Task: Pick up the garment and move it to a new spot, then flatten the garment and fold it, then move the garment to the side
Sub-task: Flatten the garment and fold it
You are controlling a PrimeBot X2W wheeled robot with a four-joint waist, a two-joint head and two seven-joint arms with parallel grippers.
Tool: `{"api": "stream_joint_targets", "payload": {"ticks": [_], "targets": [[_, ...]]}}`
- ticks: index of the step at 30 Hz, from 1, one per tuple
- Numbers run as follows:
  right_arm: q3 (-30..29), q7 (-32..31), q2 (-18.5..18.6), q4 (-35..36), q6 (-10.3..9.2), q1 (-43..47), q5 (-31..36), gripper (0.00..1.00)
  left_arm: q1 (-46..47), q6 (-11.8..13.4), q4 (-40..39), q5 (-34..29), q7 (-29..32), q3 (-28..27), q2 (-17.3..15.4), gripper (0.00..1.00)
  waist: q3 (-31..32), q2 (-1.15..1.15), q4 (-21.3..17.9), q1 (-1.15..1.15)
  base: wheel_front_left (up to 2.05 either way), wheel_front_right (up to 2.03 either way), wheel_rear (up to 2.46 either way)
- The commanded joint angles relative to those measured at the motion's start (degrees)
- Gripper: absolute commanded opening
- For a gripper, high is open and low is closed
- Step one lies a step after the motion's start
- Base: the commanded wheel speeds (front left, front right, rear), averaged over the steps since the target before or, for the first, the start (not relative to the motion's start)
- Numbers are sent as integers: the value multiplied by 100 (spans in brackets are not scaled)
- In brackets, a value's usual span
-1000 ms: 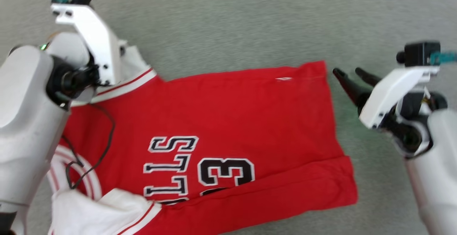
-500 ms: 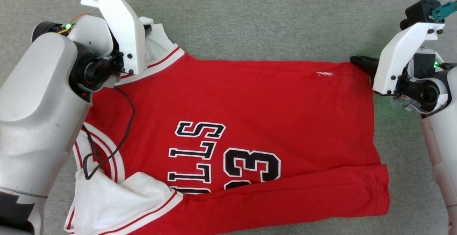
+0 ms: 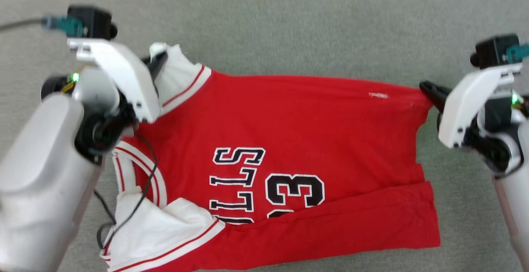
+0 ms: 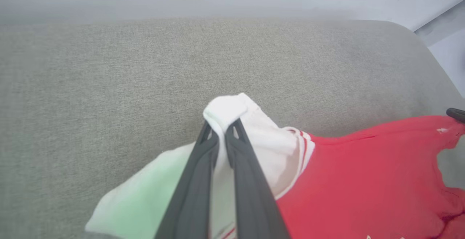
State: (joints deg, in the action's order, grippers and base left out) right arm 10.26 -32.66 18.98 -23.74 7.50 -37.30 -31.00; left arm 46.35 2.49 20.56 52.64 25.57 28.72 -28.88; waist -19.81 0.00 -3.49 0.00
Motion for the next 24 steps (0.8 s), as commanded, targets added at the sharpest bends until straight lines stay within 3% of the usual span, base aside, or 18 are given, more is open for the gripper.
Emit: {"api": "stream_joint_targets", "payload": {"ticks": [1, 7, 13, 17, 21, 23, 24], "targets": [[-72, 72, 56, 118, -3, 212, 55, 0, -228, 68, -106, 17, -128, -72, -62, 0, 286, 0, 92, 0, 0, 0, 0], [-516, 305, -26, 705, -4, 1223, 233, 0, -1495, 478, -783, 84, -794, -292, -180, 0, 793, 0, 173, 0, 0, 0, 0], [-1011, 421, -209, 849, -7, 2140, 282, 0, -2828, 910, -1279, 181, -1347, -389, -65, 0, 1110, 0, 230, 0, 0, 0, 0], [-1237, 524, -368, 736, -7, 2627, 240, 0, -3580, 1097, -1358, 294, -1532, -333, 72, 0, 1229, 0, 245, 0, 0, 0, 0], [-1423, 678, -467, 554, -7, 2952, 216, 0, -4063, 1123, -1239, 413, -1581, -201, 267, 0, 1300, 0, 271, 0, 0, 0, 0], [-1451, 765, -480, 442, -7, 3044, 251, 0, -4229, 1088, -1140, 483, -1545, -132, 342, 22, 1334, 0, 263, 0, 0, 0, 0], [-1439, 802, -506, 376, -7, 3095, 237, 34, -4276, 1083, -1087, 524, -1572, -127, 390, 41, 1343, 0, 259, 0, 0, 0, 0]]}}
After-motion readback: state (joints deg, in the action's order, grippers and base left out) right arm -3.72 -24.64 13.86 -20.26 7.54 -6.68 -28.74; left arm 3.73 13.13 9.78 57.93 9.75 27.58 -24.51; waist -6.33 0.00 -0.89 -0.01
